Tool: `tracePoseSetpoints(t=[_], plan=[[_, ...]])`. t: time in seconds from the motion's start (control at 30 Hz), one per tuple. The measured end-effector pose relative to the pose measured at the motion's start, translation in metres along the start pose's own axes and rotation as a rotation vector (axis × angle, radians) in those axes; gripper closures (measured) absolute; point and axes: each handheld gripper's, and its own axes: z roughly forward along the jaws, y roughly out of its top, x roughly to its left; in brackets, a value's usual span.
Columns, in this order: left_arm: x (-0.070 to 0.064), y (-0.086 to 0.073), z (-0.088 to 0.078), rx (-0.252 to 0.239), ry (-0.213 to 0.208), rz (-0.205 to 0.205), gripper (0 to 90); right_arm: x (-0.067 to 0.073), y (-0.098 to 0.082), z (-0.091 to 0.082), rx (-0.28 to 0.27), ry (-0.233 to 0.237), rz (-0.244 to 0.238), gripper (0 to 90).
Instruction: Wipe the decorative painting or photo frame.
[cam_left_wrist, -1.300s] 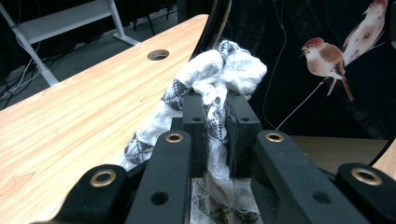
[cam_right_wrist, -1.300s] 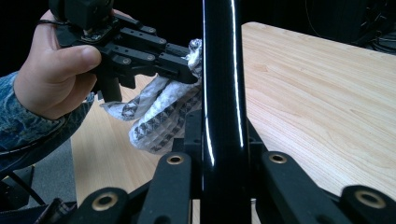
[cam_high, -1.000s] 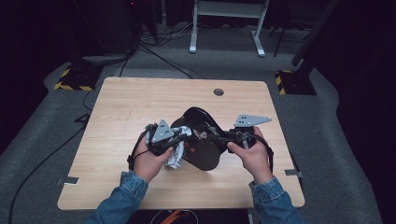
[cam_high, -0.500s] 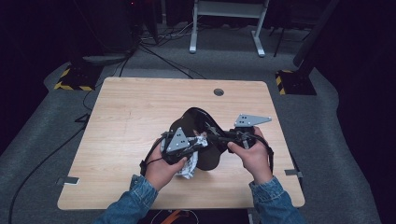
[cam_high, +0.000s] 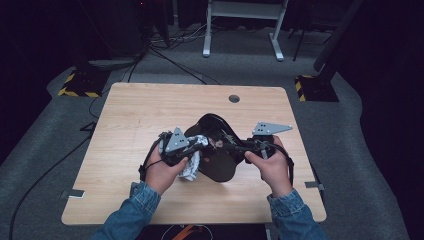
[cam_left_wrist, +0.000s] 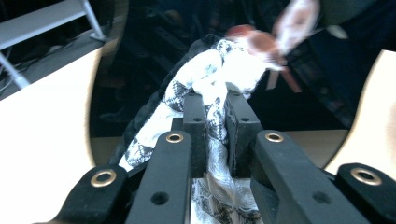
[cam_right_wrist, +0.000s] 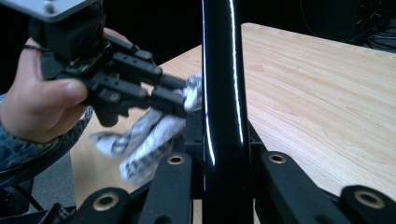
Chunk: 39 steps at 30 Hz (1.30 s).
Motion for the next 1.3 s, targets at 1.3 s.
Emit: tracePoseSetpoints(t=[1.3], plan=[[-0.033,0.003,0.019,0.020,-0.077,0.071,80.7,-0.004,-0.001,-0.001,-0.025,-0.012,0.056,80.3]])
